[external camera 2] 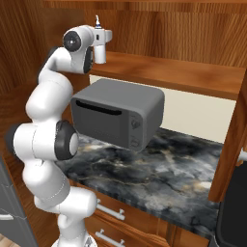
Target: Move the cutting board and knife to the sink. Then move spray from the cabinet to the counter.
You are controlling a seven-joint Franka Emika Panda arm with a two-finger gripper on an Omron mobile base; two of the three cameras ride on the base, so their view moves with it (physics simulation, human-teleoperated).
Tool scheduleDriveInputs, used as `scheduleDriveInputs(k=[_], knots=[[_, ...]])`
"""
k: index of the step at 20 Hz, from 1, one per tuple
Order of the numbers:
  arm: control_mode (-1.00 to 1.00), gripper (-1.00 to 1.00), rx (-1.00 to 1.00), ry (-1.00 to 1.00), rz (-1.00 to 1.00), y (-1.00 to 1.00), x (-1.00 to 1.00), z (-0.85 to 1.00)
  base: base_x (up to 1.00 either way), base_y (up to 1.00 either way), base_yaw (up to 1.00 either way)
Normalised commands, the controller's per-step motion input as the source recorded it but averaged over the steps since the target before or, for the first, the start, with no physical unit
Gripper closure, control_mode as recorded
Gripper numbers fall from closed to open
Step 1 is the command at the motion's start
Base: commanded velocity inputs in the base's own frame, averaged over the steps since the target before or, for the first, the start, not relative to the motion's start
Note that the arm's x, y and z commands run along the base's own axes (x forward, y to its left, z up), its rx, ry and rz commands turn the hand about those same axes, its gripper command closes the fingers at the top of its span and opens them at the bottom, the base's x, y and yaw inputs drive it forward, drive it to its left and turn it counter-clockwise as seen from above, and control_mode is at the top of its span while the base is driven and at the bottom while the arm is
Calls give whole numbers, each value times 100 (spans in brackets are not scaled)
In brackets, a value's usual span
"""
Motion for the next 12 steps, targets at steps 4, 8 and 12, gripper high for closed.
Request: scheduleDriveInputs(k=[4,8,12], knots=[[-100,-100,0,0,0,-3,12,0,0,0,0],[-100,-100,0,0,0,-3,18,-3,0,0,0],[-100,-100,0,0,0,-4,19,-4,0,0,0]])
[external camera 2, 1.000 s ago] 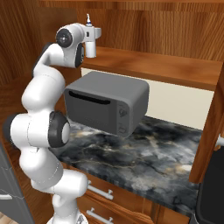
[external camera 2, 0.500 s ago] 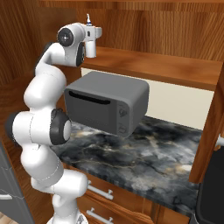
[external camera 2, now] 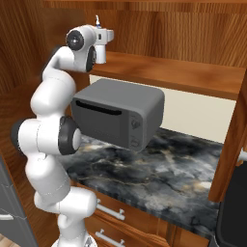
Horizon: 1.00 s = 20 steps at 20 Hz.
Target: Move the cutting board and knife to the sink. Then move spray from the cabinet to the counter.
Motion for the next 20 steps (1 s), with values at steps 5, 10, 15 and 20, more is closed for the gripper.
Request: scheduleDriveInputs(k=[5,10,15,20], knots=[[-100,-100,0,1,0,0,20,-1,0,0,0],[-100,-100,0,1,0,0,18,-1,0,0,0],[-100,-100,0,3,0,0,20,-1,0,0,0],[-100,100,0,4,0,0,18,-2,0,0,0]])
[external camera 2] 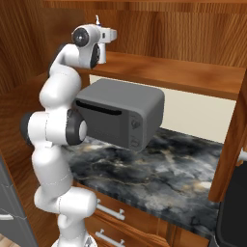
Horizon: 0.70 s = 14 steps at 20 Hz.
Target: Move the cutting board and knife to the sink. Then move spray from the cabinet to the counter.
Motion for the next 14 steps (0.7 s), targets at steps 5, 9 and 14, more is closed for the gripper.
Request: scheduleDriveInputs(k=[5,9,14], knots=[[-100,100,0,4,0,0,17,-1,0,0,0],[-100,100,0,5,0,0,14,0,0,0,0],[-100,100,0,5,0,0,2,0,0,0,0]])
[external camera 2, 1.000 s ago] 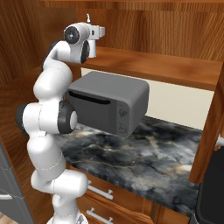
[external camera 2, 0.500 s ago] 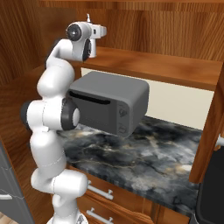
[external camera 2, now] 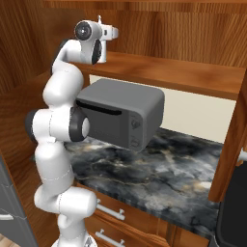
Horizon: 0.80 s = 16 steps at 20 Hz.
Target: Move the cutting board and knife to the sink. Then move spray from the cabinet to the counter.
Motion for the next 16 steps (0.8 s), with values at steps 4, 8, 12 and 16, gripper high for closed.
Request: scheduleDriveInputs(k=[4,8,12,16], knots=[[-100,100,0,0,0,0,-10,0,0,0,0],[-100,100,0,0,0,0,-26,0,0,0,0],[-100,100,2,-4,0,-6,-57,3,0,0,0],[-100,100,1,-7,0,-4,-59,1,0,0,0]])
